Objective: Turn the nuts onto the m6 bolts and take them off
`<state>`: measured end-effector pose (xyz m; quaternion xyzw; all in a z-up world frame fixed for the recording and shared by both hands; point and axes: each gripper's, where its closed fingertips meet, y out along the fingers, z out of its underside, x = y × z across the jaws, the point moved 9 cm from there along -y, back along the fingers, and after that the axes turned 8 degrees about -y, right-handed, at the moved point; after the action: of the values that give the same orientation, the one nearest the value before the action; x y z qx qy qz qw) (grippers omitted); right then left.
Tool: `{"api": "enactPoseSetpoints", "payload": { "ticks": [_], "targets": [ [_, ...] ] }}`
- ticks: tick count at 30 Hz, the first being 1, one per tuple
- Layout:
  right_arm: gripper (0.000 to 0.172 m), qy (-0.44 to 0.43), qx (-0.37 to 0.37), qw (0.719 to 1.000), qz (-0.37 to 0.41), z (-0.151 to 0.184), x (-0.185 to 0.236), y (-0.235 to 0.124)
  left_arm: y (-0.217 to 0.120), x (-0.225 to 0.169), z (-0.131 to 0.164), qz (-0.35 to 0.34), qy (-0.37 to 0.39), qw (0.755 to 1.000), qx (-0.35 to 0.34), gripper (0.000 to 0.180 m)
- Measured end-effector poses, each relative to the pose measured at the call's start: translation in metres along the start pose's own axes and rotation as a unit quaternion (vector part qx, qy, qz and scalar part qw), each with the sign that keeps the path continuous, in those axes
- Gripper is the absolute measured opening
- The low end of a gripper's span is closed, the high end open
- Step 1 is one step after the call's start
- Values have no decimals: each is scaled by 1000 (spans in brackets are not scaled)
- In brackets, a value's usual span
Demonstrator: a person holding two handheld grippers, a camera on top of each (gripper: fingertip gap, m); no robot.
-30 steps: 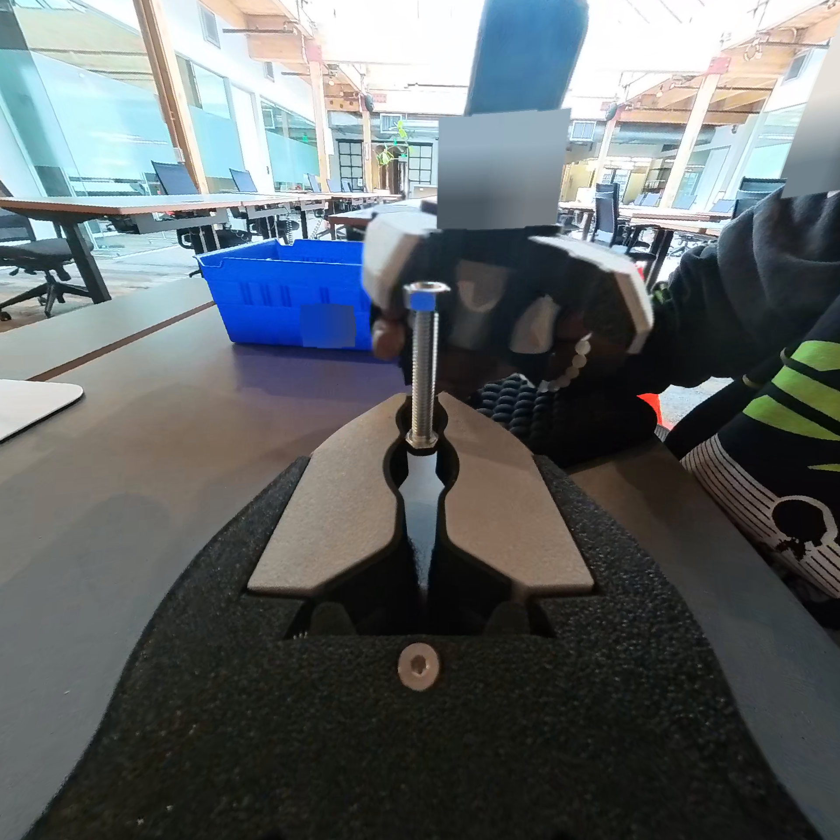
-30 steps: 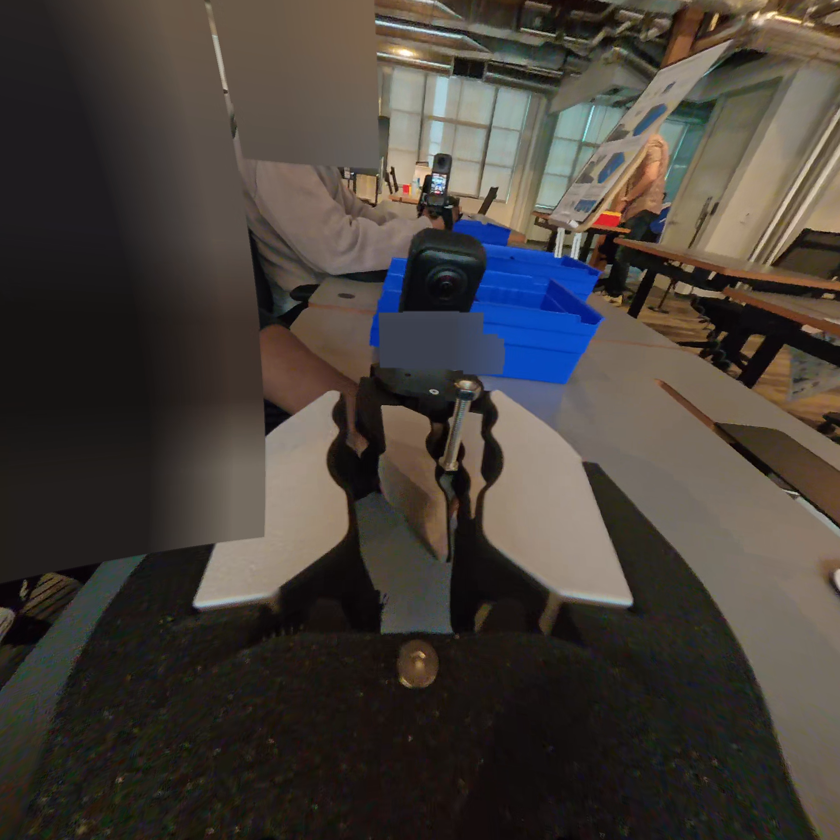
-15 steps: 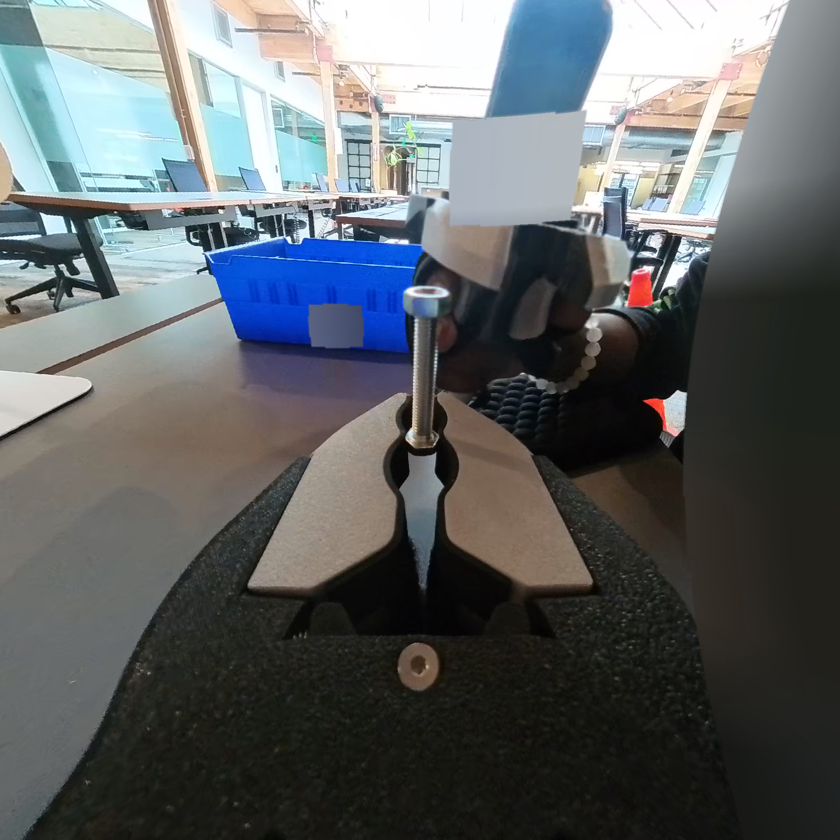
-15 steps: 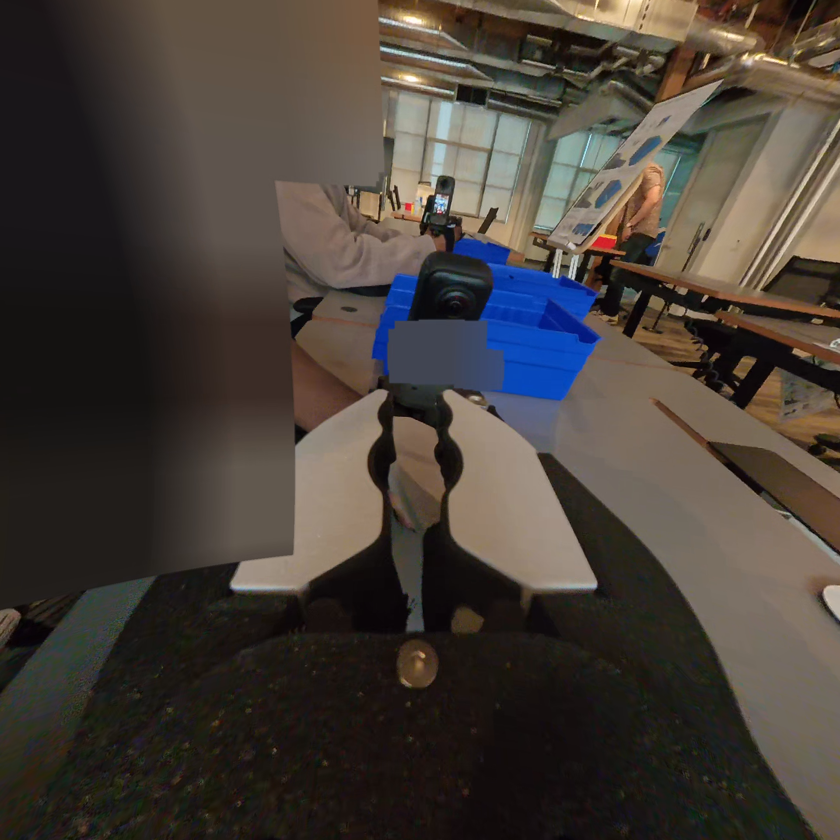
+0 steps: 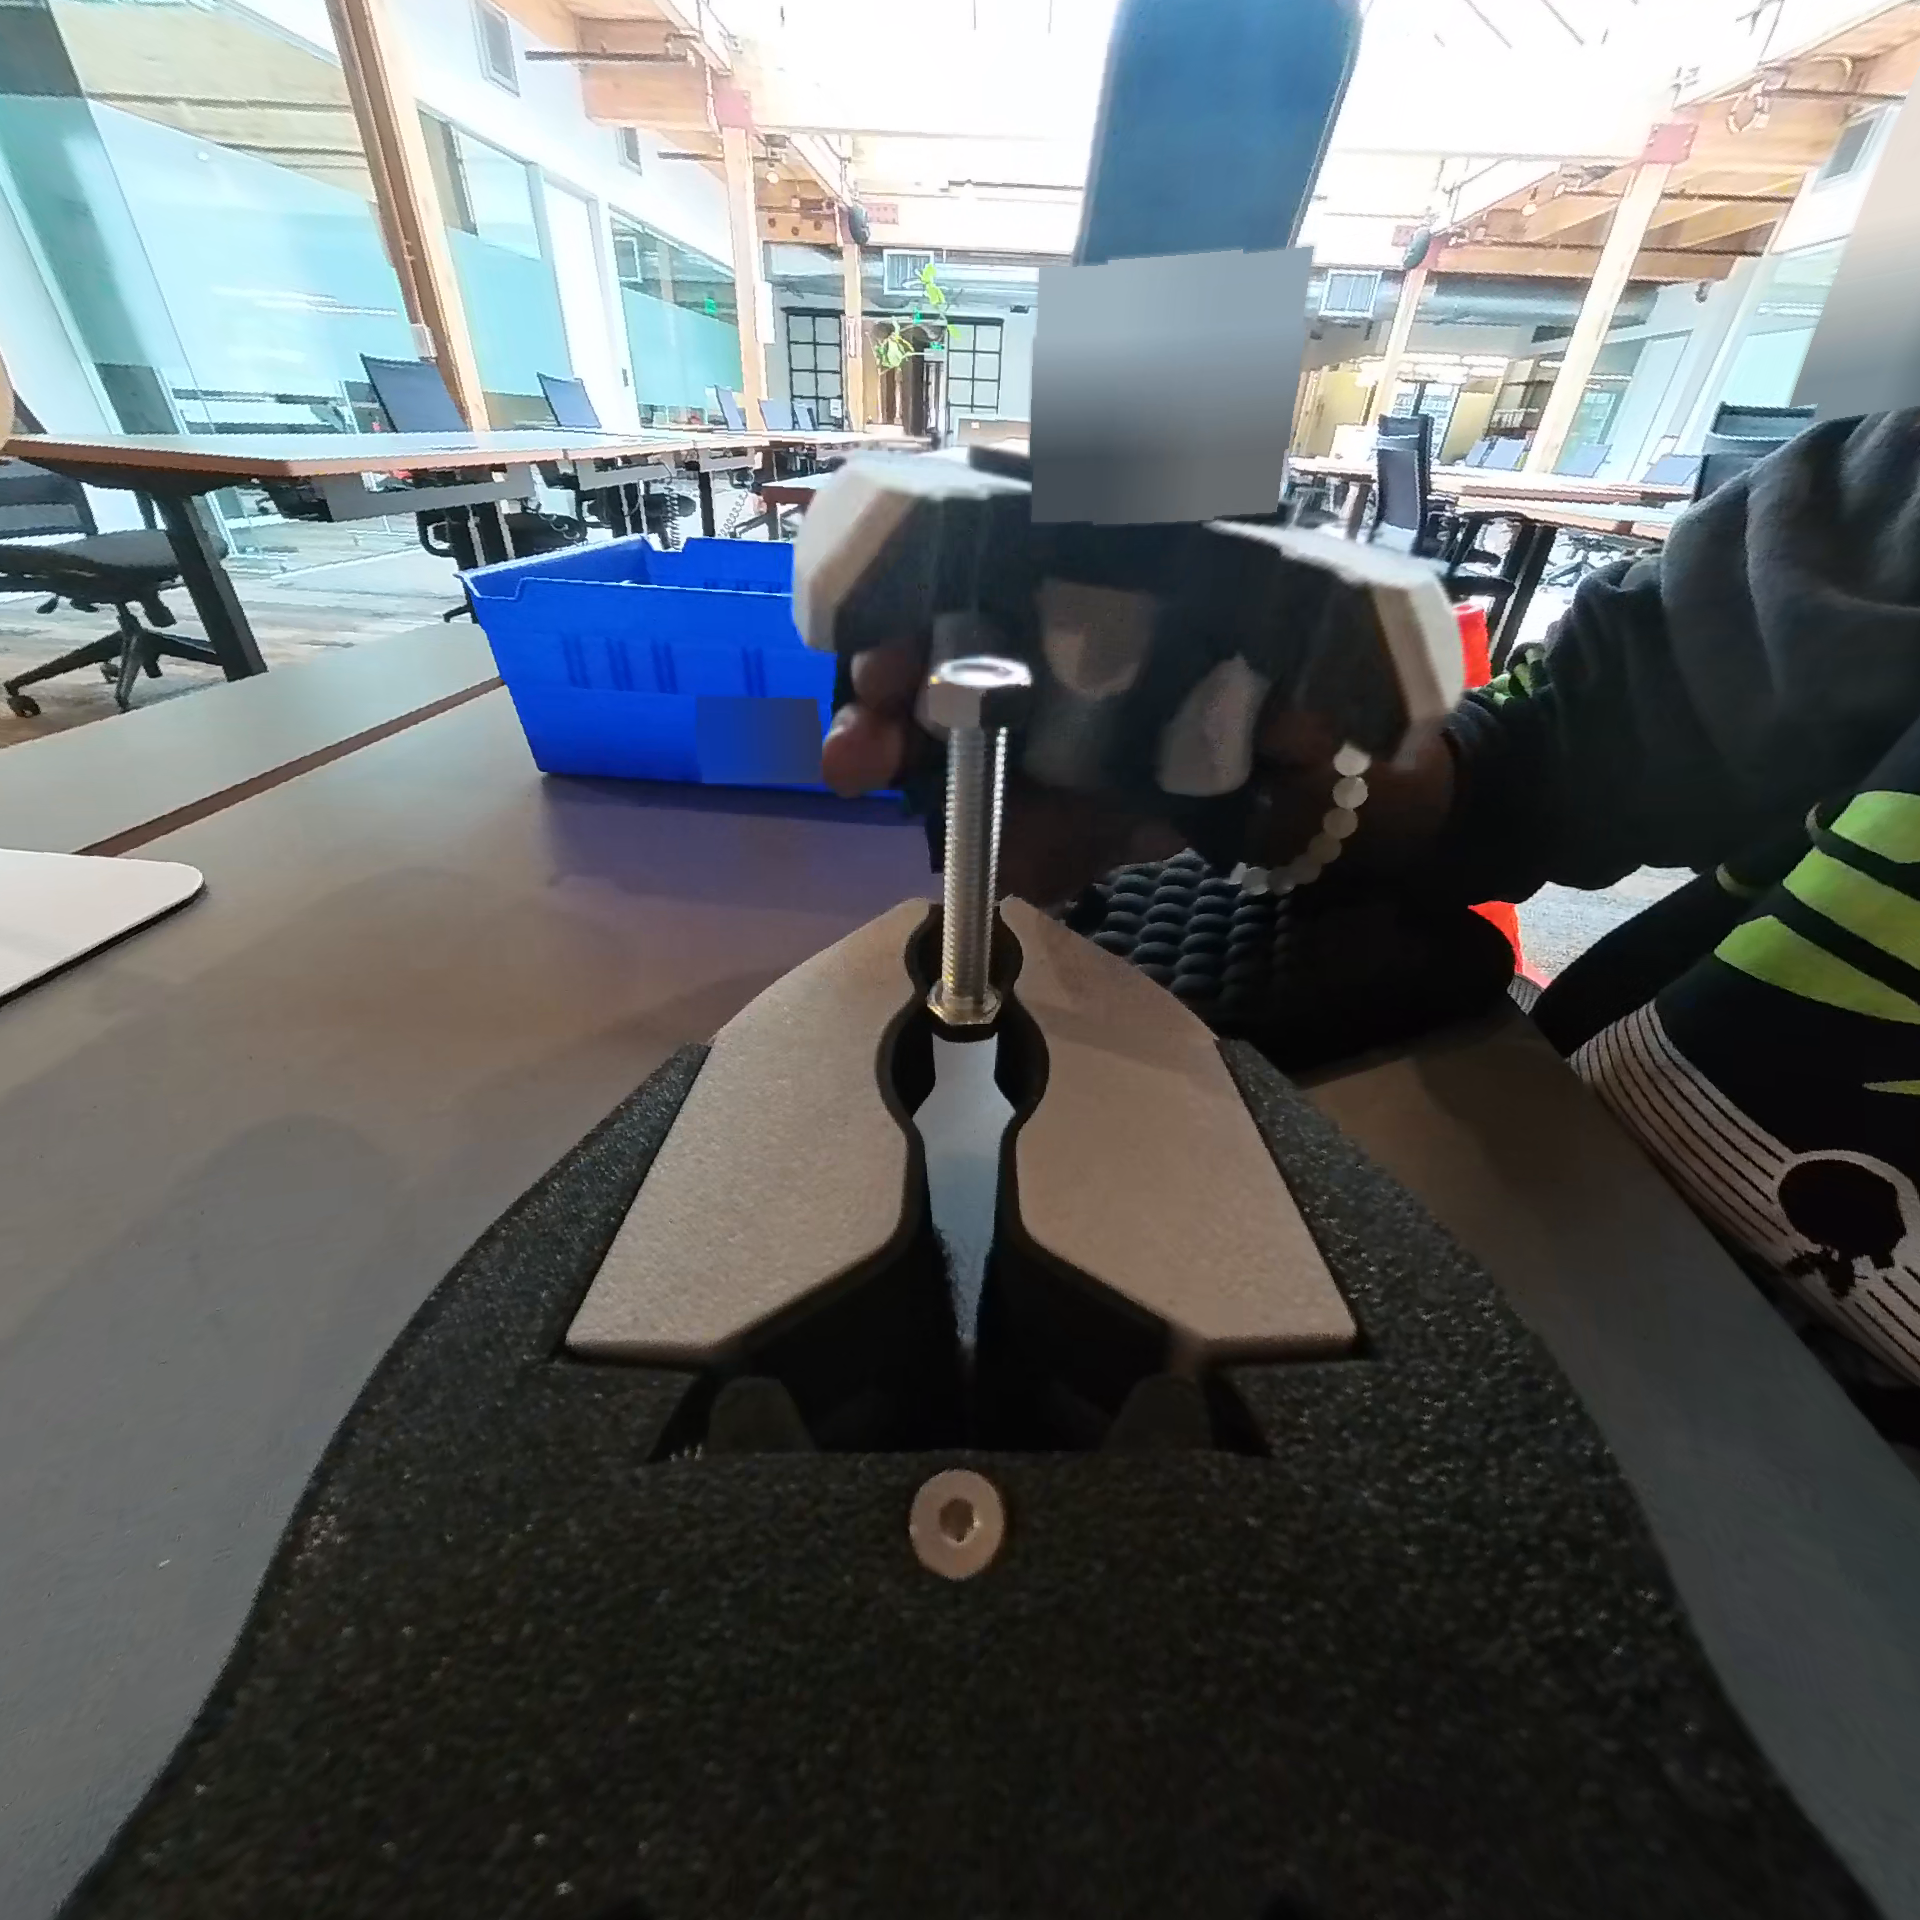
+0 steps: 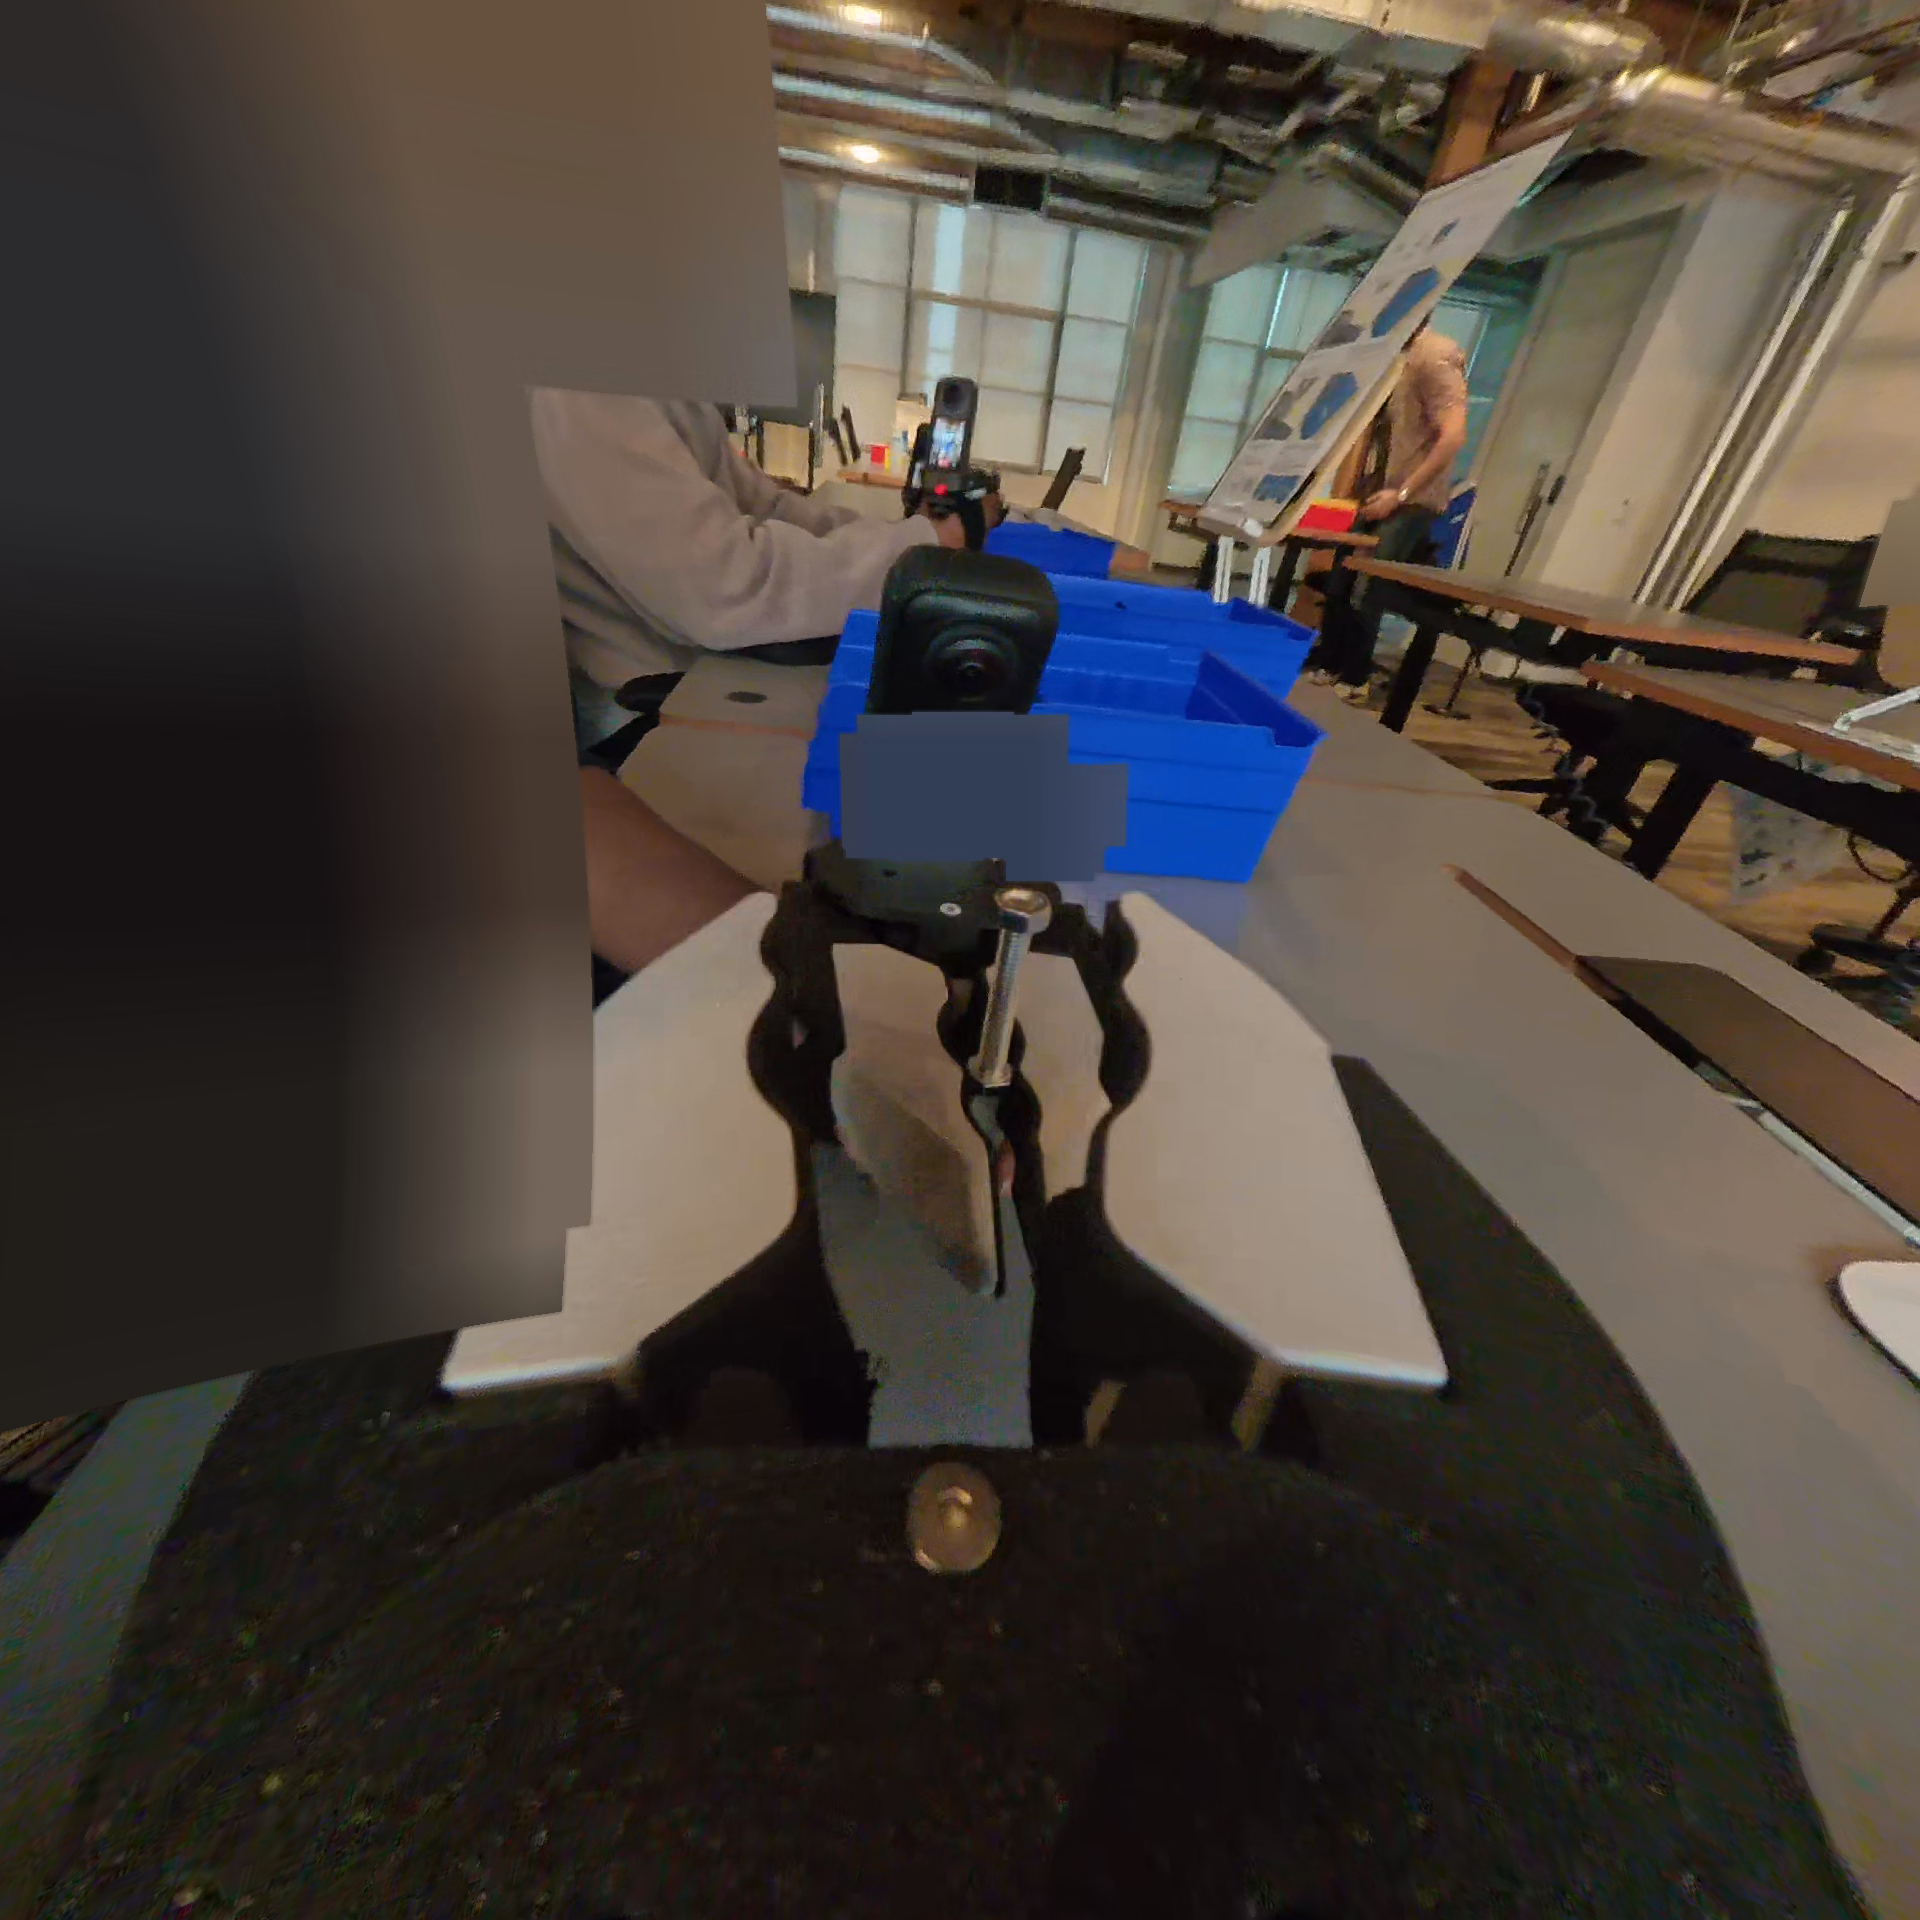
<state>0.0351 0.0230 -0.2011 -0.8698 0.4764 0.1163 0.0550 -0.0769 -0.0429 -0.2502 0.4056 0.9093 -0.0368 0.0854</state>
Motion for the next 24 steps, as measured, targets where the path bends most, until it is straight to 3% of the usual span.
{"api": "enactPoseSetpoints", "payload": {
  "ticks": [2,4,6,7,10,12,13,16,17,19,22,24],
  "targets": [
    [48,-7,12,1000,-16,0,3,1,0,0,0,-1,-1,1000,0,6],
    [22,-22,1,1000,-17,-3,5,-3,0,1,0,-2,-2,1000,-1,6],
    [17,-15,-13,1000,-10,-5,3,-6,0,1,0,-2,-2,1000,-1,6],
    [19,-8,-15,1000,-7,-5,1,-6,0,0,0,-2,-1,1000,0,6],
    [53,-3,-4,1000,4,-1,-1,-2,0,0,0,-1,-1,1000,1,6],
    [55,-6,10,1000,-9,0,1,1,0,0,0,0,0,1000,2,6],
    [51,-7,15,1000,-12,0,2,1,0,0,0,0,0,1000,2,6],
    [14,-11,8,1000,-23,-1,3,-3,0,1,0,-2,-3,1000,1,6],
    [12,-7,-2,1000,-18,-2,2,-5,0,1,0,-2,-3,1000,1,6],
    [18,1,-5,1000,-3,-2,-1,-6,0,0,0,-2,-1,1000,2,6],
    [54,3,11,1000,6,2,-3,0,1,0,0,-1,2,1000,6,7],
    [49,-3,25,1000,-8,2,0,3,1,0,0,-2,0,1000,5,6]
  ]
}}
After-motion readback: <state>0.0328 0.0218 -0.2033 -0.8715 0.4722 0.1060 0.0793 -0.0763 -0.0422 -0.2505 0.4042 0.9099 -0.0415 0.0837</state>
